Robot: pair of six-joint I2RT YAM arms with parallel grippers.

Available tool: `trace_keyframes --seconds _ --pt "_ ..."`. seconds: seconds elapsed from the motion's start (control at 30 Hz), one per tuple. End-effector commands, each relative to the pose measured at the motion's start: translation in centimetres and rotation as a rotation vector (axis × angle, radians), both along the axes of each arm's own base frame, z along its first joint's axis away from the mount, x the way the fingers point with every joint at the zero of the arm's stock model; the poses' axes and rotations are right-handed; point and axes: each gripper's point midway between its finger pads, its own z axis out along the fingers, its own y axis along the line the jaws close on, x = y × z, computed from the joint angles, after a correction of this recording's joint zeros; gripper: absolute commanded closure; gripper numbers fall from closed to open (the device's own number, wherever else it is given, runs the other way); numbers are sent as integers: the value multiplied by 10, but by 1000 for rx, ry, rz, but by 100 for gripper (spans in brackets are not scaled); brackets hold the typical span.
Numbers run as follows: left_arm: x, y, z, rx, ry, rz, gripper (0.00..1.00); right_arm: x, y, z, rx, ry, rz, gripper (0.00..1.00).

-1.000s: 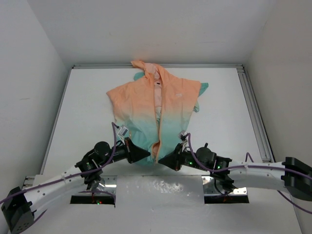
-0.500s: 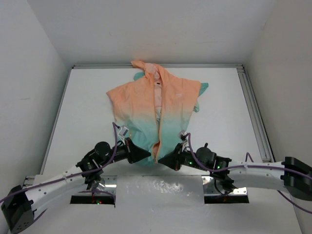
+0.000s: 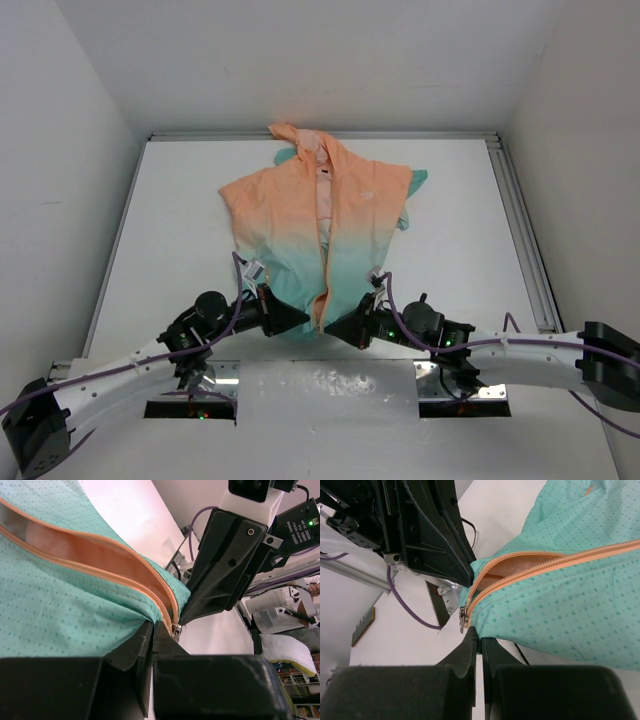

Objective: Zip up the jacket

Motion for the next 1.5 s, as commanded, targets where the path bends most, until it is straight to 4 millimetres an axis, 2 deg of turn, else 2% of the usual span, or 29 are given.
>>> trace_keyframes --seconds 0.0,0.33,0.67,1.03,1.13,1.27,1.47 --pt "0 -2 13 -49 -35 -13 100 5 4 20 75 -29 -19 100" --pt "-2 -1 11 -56 -31 -15 100 5 5 20 77 -20 -19 100" --pt "9 6 16 -54 -47 64 100 4 3 12 56 -1 -22 100" --pt "12 9 10 -68 -52 94 100 3 6 15 56 2 -20 100" --pt "14 10 7 -54 -102 117 100 5 9 19 55 16 -28 100" --pt "28 14 -3 46 -189 186 100 8 7 9 6 64 -62 100" --pt "35 6 5 111 -269 163 100 9 6 12 4 92 -76 100"
